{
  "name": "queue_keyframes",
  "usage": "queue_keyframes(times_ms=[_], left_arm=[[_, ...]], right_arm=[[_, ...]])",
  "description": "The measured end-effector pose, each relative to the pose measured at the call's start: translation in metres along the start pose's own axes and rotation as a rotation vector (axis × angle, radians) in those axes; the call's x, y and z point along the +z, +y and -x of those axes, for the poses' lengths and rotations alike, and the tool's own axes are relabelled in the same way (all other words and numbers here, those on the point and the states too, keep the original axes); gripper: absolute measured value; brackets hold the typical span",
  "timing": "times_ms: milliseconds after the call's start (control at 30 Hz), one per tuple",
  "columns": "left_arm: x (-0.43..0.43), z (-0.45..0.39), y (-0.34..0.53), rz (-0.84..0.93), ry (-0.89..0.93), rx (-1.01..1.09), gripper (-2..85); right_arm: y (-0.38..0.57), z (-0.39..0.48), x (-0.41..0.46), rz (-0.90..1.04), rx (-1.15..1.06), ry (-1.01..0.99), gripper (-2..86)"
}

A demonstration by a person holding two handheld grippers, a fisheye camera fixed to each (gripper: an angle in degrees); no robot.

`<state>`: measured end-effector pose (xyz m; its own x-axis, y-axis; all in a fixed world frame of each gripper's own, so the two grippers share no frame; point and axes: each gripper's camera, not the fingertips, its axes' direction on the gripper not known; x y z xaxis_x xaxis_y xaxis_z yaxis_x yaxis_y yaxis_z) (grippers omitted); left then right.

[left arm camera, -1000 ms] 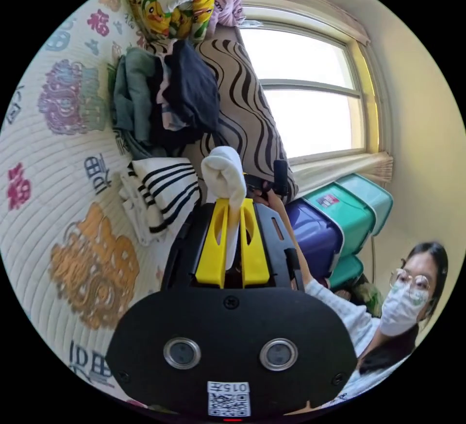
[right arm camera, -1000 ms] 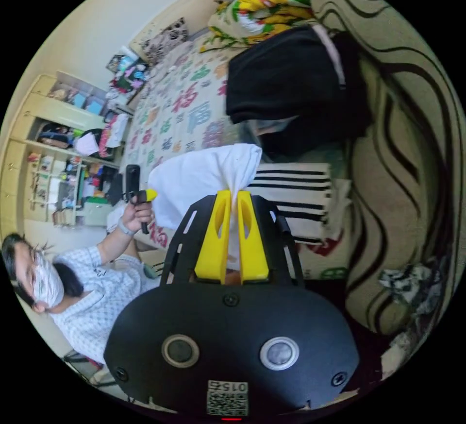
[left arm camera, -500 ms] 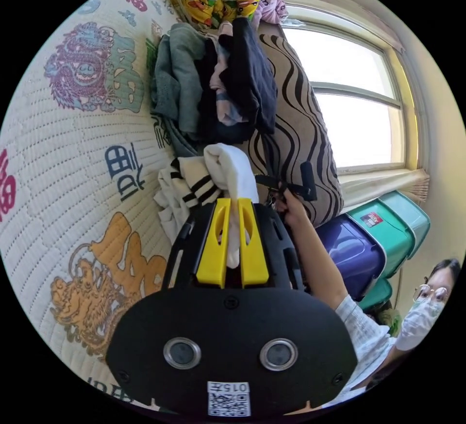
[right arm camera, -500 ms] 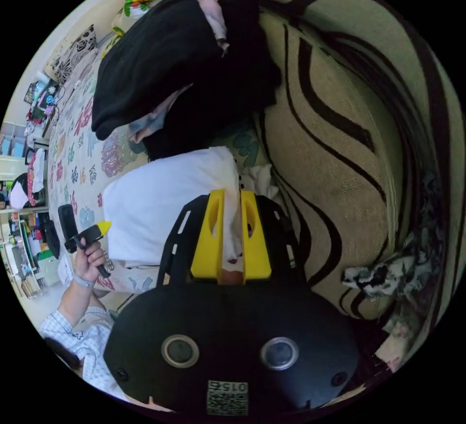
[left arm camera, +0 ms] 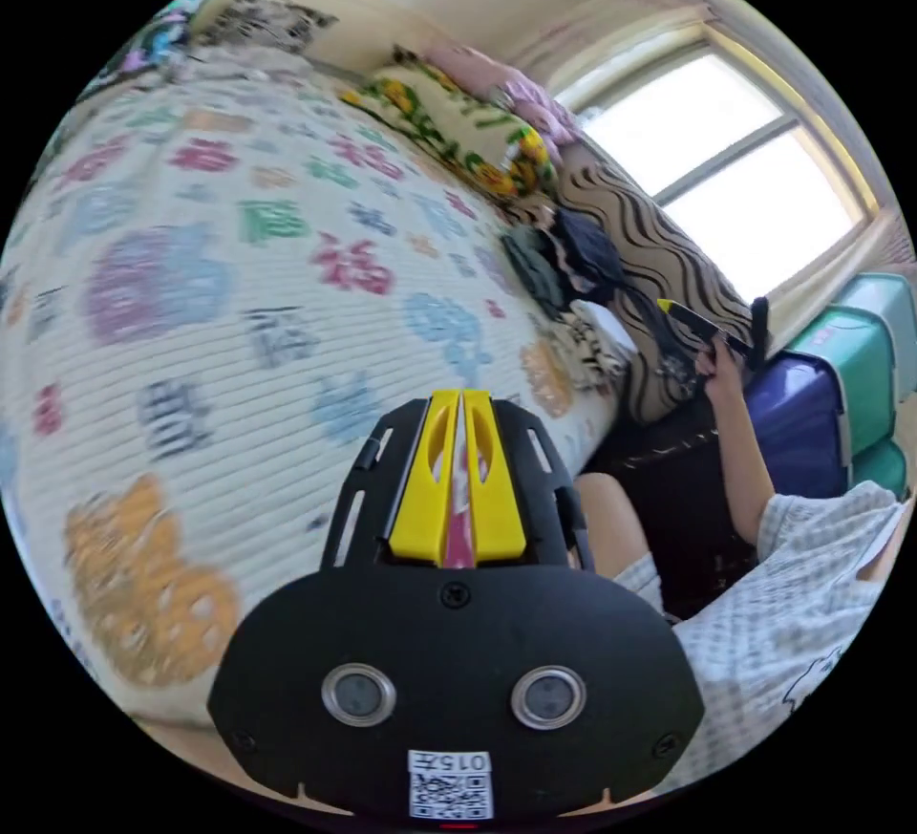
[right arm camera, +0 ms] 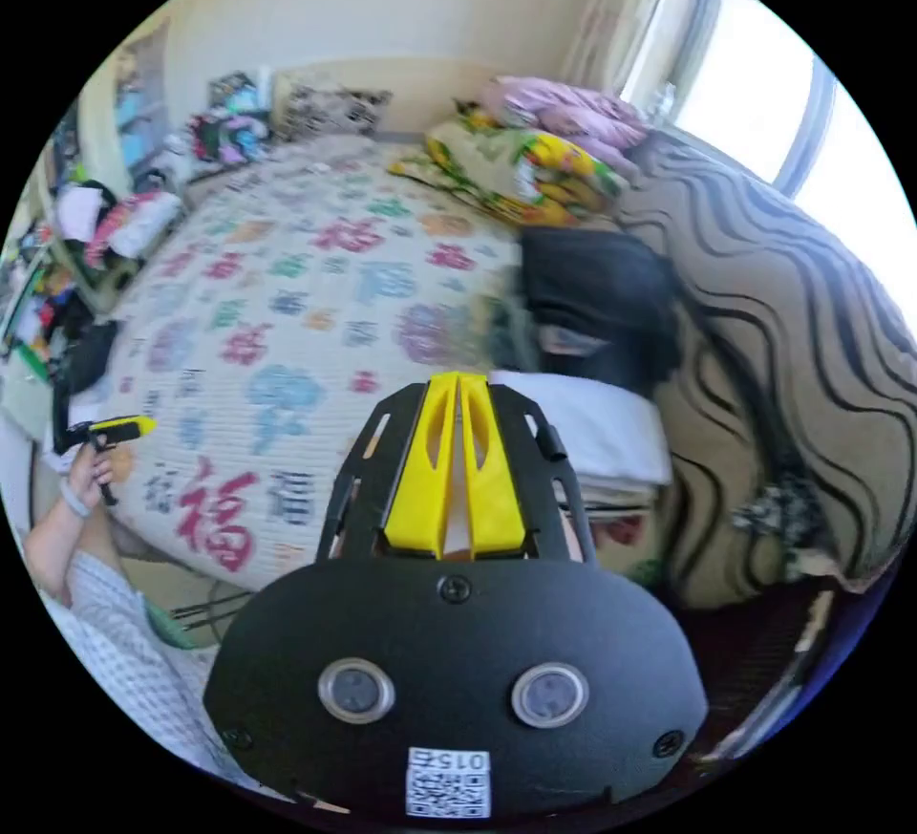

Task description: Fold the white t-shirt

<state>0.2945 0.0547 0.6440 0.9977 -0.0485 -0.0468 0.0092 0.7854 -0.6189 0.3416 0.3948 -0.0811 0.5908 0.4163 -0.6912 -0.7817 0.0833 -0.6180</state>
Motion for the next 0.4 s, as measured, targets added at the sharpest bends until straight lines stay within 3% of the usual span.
queue_keyframes(times_ms=[67, 200, 267, 400], left_arm=[[-0.072, 0.025, 0.05, -0.11, -0.167, -0.048, 0.1], [-0.208, 0.075, 0.167, -0.298, -0.531, -0.207, 6.7], [-0.245, 0.102, 0.213, -0.318, -0.626, -0.302, 8.6], [-0.306, 0.162, 0.309, -0.357, -0.63, -0.498, 9.3]], right_arm=[[0.035, 0.091, -0.004, -0.13, -0.094, -0.278, -0.7], [0.077, 0.223, 0.007, -0.168, -0.122, -0.599, -0.5], [0.098, 0.303, 0.018, -0.136, -0.145, -0.768, -0.3], [0.117, 0.413, 0.03, -0.022, -0.311, -0.972, 0.9]])
